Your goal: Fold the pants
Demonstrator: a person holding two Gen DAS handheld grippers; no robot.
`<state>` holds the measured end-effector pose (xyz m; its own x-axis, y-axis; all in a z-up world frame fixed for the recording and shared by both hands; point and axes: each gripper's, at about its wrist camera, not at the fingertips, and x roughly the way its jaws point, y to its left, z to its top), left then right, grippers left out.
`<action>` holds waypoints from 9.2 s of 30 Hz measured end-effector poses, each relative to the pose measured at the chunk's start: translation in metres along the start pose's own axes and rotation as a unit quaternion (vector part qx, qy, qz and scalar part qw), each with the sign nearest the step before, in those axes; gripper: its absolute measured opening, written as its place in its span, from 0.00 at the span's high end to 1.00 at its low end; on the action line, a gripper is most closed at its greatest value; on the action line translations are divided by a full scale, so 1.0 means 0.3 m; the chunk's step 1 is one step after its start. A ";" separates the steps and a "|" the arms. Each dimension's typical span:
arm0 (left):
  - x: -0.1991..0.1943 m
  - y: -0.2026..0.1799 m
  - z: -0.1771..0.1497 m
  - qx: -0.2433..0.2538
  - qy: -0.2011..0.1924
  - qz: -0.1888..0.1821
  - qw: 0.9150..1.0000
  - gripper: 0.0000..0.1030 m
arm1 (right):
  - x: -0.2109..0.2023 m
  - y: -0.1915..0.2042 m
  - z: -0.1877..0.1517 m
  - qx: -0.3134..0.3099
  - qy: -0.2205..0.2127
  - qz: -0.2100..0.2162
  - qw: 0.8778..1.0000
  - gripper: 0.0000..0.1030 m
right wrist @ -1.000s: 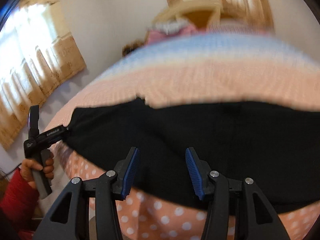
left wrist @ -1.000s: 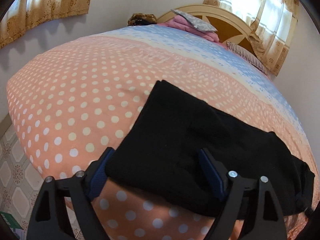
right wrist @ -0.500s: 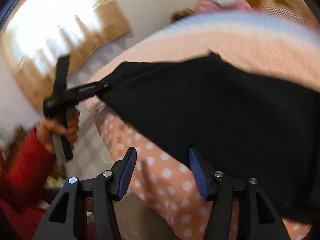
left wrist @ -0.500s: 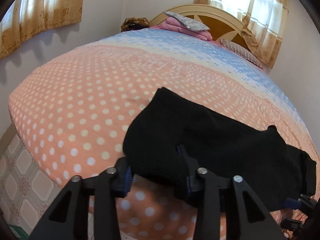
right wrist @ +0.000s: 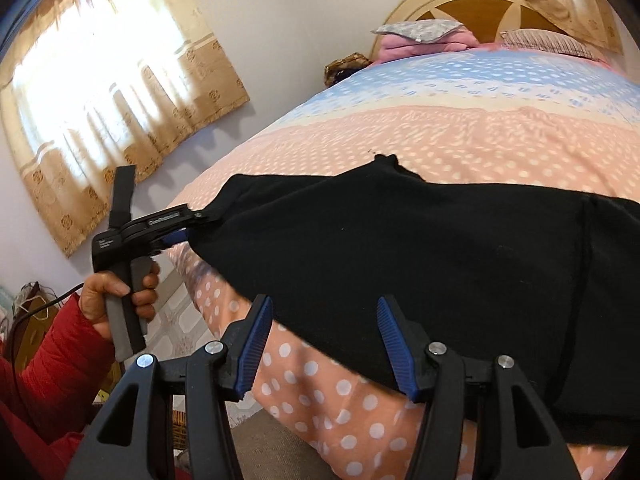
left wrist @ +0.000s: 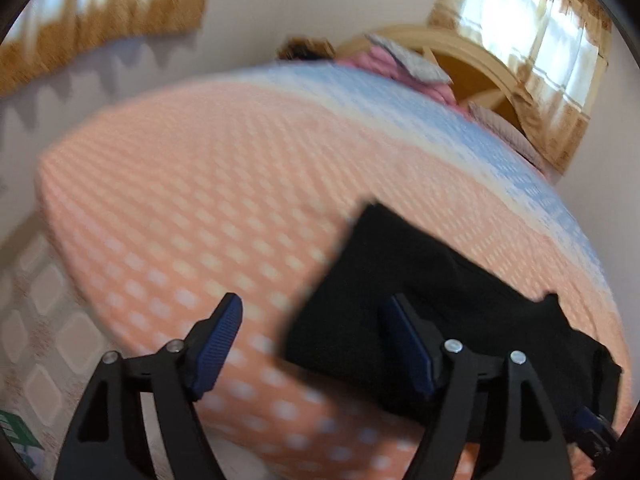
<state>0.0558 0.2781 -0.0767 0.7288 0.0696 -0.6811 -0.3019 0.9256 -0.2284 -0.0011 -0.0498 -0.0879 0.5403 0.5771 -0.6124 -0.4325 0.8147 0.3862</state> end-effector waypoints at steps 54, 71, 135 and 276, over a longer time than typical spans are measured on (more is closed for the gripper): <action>-0.308 -0.854 -0.088 0.215 -0.120 -0.261 0.933 0.81 | -0.442 -0.374 -0.018 0.187 -0.169 -0.141 0.957 0.49; -0.239 -1.228 -0.609 0.472 -0.084 -0.291 0.828 0.72 | -0.682 -0.577 -0.211 0.303 -0.206 -0.140 0.920 0.49; -0.196 -1.002 -0.281 0.304 -0.053 -0.180 0.934 0.13 | -0.821 -0.512 -0.149 0.146 -0.172 -0.322 0.919 0.65; 0.192 -0.669 0.359 0.209 -0.104 -0.041 0.972 0.81 | 0.198 -0.221 0.716 -0.058 -0.146 -0.192 0.969 0.74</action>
<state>0.2245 0.1363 0.0047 0.8612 0.0232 -0.5078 0.0065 0.9984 0.0565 0.2147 -0.0574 -0.0016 0.8515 0.2376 -0.4674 -0.2283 0.9705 0.0775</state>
